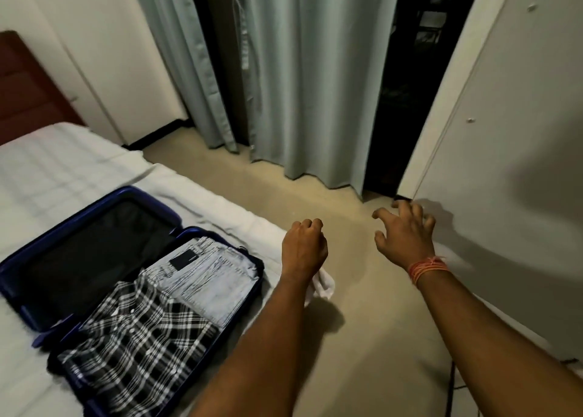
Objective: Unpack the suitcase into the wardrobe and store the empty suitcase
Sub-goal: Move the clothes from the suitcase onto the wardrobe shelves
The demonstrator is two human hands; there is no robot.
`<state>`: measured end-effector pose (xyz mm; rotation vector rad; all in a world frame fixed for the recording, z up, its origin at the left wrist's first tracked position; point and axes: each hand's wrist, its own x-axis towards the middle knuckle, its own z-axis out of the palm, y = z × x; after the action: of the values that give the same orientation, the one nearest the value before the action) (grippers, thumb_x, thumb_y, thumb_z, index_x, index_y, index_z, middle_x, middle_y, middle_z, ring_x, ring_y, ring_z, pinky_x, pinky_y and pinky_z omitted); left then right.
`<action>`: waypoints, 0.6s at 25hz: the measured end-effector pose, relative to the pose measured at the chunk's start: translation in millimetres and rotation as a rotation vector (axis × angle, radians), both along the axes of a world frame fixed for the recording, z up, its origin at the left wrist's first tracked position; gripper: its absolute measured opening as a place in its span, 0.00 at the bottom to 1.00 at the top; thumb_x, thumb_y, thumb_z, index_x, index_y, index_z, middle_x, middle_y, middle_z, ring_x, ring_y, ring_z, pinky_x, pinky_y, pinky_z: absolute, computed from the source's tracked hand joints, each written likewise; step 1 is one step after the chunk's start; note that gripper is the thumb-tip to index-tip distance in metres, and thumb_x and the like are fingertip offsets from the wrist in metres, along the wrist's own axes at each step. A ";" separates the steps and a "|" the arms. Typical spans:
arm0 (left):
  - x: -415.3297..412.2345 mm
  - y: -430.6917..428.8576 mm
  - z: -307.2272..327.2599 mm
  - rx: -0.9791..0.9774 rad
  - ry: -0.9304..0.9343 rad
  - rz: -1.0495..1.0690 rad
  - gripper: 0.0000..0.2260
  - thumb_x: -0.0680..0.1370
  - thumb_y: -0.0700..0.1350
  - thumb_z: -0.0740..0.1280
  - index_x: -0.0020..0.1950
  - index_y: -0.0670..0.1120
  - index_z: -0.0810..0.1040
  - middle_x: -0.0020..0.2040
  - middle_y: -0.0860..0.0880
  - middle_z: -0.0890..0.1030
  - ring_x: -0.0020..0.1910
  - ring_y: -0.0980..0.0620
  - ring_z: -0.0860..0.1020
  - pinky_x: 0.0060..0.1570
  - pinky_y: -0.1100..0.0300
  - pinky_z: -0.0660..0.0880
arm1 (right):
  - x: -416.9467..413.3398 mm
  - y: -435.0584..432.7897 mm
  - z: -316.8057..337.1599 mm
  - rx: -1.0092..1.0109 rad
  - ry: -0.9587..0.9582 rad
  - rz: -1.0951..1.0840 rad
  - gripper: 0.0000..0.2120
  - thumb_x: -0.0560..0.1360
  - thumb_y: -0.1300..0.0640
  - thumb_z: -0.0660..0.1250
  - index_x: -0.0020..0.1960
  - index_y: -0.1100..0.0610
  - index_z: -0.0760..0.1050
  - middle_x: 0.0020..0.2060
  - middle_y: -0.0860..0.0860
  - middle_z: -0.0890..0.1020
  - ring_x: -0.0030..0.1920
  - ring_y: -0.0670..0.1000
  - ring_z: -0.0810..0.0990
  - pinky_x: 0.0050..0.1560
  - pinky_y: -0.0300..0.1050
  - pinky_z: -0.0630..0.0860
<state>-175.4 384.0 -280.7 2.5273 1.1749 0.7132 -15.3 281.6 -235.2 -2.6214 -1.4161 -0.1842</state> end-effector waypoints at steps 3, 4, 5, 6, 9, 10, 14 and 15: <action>-54.8 35.4 -19.2 -0.053 0.051 0.066 0.09 0.74 0.39 0.63 0.52 0.41 0.78 0.45 0.42 0.81 0.46 0.40 0.76 0.38 0.52 0.72 | -45.4 54.8 -21.3 -0.061 0.037 0.112 0.19 0.73 0.52 0.65 0.64 0.45 0.72 0.66 0.55 0.69 0.67 0.57 0.64 0.63 0.55 0.61; -73.7 46.3 -25.9 -0.063 0.062 0.097 0.08 0.74 0.39 0.63 0.51 0.41 0.78 0.44 0.42 0.80 0.47 0.40 0.76 0.38 0.52 0.72 | -61.8 71.8 -29.4 -0.077 0.057 0.153 0.19 0.73 0.52 0.64 0.64 0.45 0.72 0.66 0.54 0.69 0.67 0.57 0.64 0.63 0.55 0.61; -92.9 55.6 -32.8 -0.074 0.072 0.137 0.08 0.73 0.40 0.63 0.50 0.41 0.77 0.44 0.42 0.80 0.47 0.39 0.76 0.38 0.52 0.71 | -78.9 87.6 -37.0 -0.104 0.080 0.197 0.19 0.73 0.52 0.64 0.64 0.45 0.72 0.66 0.54 0.69 0.67 0.57 0.64 0.63 0.54 0.62; -112.6 63.6 -39.5 -0.092 0.091 0.174 0.07 0.73 0.40 0.63 0.50 0.41 0.77 0.44 0.42 0.80 0.47 0.39 0.76 0.38 0.52 0.70 | -96.4 103.3 -44.8 -0.144 0.103 0.244 0.19 0.74 0.51 0.64 0.64 0.45 0.72 0.66 0.54 0.69 0.67 0.57 0.64 0.63 0.54 0.62; -164.1 74.8 -58.6 -0.162 0.137 0.257 0.09 0.74 0.41 0.61 0.52 0.41 0.76 0.48 0.41 0.79 0.49 0.40 0.75 0.40 0.51 0.70 | -141.9 137.9 -67.0 -0.265 0.148 0.365 0.19 0.74 0.50 0.65 0.65 0.45 0.71 0.66 0.54 0.68 0.67 0.57 0.64 0.63 0.54 0.63; -180.8 77.4 -64.0 -0.188 0.131 0.303 0.09 0.75 0.41 0.61 0.53 0.41 0.76 0.48 0.41 0.79 0.50 0.40 0.75 0.40 0.51 0.71 | -158.1 150.2 -73.8 -0.289 0.150 0.412 0.20 0.74 0.50 0.65 0.65 0.45 0.71 0.66 0.54 0.68 0.67 0.57 0.64 0.63 0.54 0.63; -231.7 89.0 -76.7 -0.266 0.063 0.519 0.12 0.76 0.41 0.60 0.57 0.41 0.77 0.48 0.42 0.80 0.50 0.41 0.75 0.40 0.51 0.73 | -219.9 193.2 -94.0 -0.360 0.170 0.609 0.20 0.73 0.50 0.65 0.65 0.45 0.70 0.64 0.54 0.69 0.66 0.58 0.65 0.61 0.53 0.64; -242.1 92.6 -80.1 -0.280 0.055 0.558 0.12 0.76 0.41 0.60 0.57 0.41 0.77 0.48 0.42 0.80 0.50 0.42 0.76 0.41 0.51 0.74 | -234.5 202.3 -99.6 -0.385 0.175 0.654 0.21 0.73 0.51 0.65 0.65 0.45 0.70 0.64 0.54 0.69 0.66 0.58 0.65 0.62 0.54 0.64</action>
<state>-417.5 476.6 -360.8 2.0086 1.8832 0.5427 -249.8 483.8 -334.8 -2.1775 -2.3141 0.4215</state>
